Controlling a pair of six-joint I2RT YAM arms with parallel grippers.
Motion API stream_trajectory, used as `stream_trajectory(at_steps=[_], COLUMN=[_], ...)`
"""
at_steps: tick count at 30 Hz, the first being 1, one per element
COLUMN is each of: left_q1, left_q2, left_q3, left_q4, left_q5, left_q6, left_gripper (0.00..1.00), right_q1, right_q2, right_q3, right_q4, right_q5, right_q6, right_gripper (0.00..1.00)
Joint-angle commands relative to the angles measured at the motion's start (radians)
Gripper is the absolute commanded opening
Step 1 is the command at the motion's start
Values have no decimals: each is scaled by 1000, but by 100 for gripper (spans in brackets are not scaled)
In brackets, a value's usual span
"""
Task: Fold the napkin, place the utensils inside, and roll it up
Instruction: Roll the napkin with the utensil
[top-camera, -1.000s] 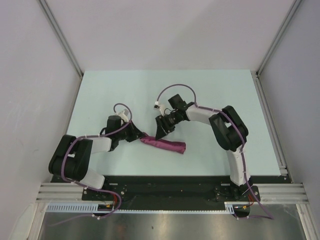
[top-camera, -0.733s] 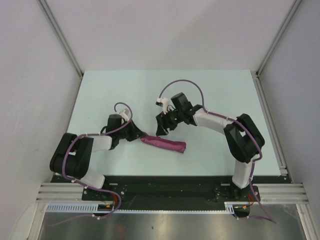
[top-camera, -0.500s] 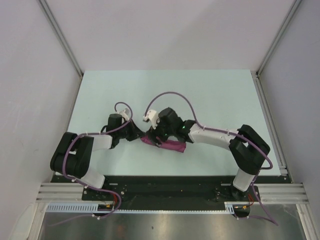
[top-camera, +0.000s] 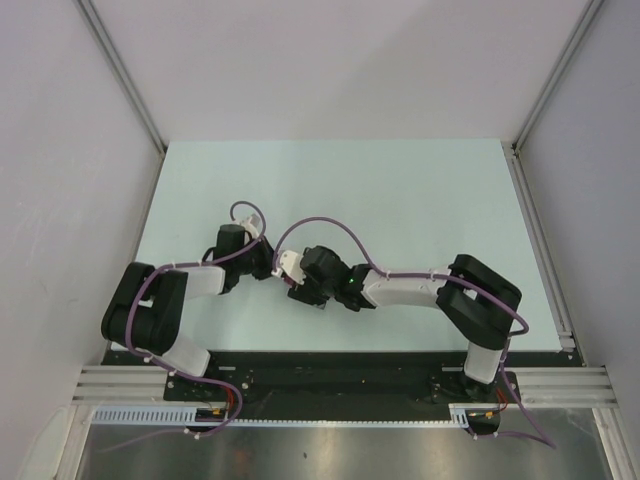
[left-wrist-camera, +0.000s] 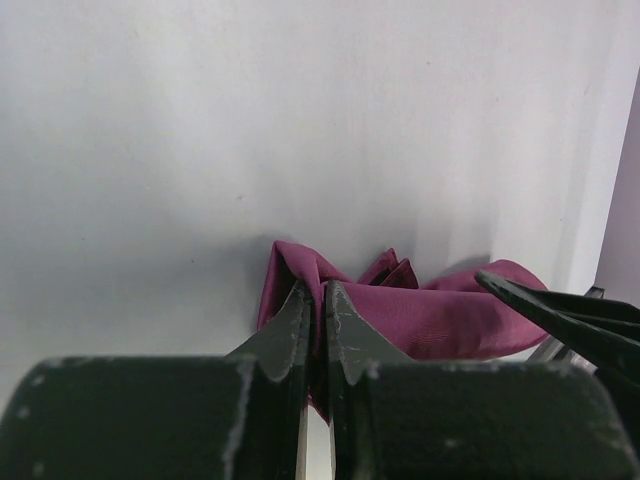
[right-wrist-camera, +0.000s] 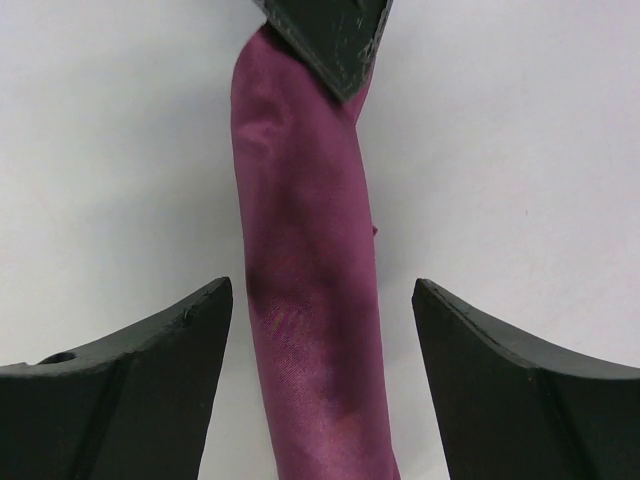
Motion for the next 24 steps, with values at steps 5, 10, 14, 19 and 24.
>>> stream_trajectory(at_steps=[5, 10, 14, 19, 24], left_q1=[-5, -5, -5, -5, 3], left_q2=[13, 16, 18, 10, -25], left_q3=[51, 60, 65, 77, 115], left_q4=[-10, -13, -13, -11, -60], left_q5=[-22, -21, -21, -15, -59], left_q6=[27, 29, 27, 16, 12], left_gripper=[1, 1, 2, 20, 59], right_q1=[-17, -69, -125, -178, -228], right_q2=[58, 83, 117, 163, 202], right_q3=[43, 80, 132, 176, 195], right_q4=[-6, -66, -147, -223, -256], right_q5=[-21, -90, -258, -409, -528], right_q6=[-19, 19, 61, 96, 151], right_gripper=[78, 75, 70, 62, 56])
